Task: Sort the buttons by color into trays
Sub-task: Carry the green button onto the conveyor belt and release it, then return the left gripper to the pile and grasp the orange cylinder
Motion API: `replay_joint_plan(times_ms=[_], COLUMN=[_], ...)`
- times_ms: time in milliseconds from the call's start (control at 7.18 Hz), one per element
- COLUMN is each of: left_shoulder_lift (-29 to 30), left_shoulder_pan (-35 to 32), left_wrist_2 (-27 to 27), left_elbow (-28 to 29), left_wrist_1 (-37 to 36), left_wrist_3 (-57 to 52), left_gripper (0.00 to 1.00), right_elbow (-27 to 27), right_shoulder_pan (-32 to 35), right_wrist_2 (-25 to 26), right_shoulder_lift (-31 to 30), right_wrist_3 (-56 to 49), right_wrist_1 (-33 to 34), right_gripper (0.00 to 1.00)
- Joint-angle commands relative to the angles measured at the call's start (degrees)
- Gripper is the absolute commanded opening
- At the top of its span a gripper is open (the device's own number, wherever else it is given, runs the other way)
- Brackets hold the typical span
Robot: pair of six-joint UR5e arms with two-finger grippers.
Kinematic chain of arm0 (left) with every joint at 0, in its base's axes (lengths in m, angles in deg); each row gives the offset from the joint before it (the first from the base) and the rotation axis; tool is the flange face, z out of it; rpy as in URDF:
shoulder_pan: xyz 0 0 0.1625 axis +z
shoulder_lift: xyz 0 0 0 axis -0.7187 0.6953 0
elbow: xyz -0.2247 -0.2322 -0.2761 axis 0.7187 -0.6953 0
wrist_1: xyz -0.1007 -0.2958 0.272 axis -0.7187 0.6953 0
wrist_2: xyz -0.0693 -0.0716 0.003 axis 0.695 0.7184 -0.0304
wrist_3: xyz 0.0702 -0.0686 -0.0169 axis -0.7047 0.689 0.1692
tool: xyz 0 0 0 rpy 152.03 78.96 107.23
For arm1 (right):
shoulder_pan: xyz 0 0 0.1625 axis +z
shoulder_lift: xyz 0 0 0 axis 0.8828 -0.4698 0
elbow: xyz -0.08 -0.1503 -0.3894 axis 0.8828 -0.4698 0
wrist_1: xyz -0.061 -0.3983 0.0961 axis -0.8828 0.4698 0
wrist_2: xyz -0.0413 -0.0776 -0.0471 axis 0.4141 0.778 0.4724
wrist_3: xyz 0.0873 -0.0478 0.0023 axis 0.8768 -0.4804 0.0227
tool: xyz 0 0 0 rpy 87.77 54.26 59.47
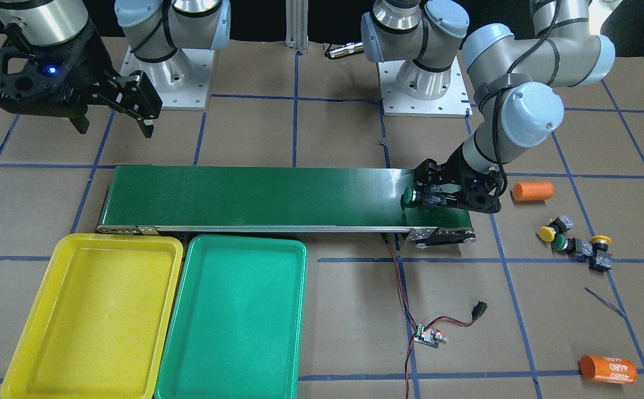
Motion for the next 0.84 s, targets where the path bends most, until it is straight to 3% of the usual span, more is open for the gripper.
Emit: replay_joint_plan(times_ms=[0, 418, 697], left_shoulder_lift=[1.51, 6.42, 10.56], left_shoulder_pan=[11.57, 27.51, 30.52], left_wrist_2=[-3.7, -4.43, -4.52], left_elbow=[2.32, 1.53, 0.22], left_wrist_1=[1.62, -0.21, -4.0], left_wrist_3=[-2.07, -12.0, -18.05], left_gripper=[1.0, 1.0, 1.0], right_elbow=[0.0, 0.0, 0.0], right_shoulder_pan=[0.0, 0.0, -0.09], right_wrist_2=[0.0, 0.0, 0.0], right_shoulder_lift=[0.0, 0.0, 0.0], right_wrist_3=[0.0, 0.09, 0.0], right_wrist_1=[0.02, 0.02, 0.02], right_gripper=[1.0, 1.0, 1.0])
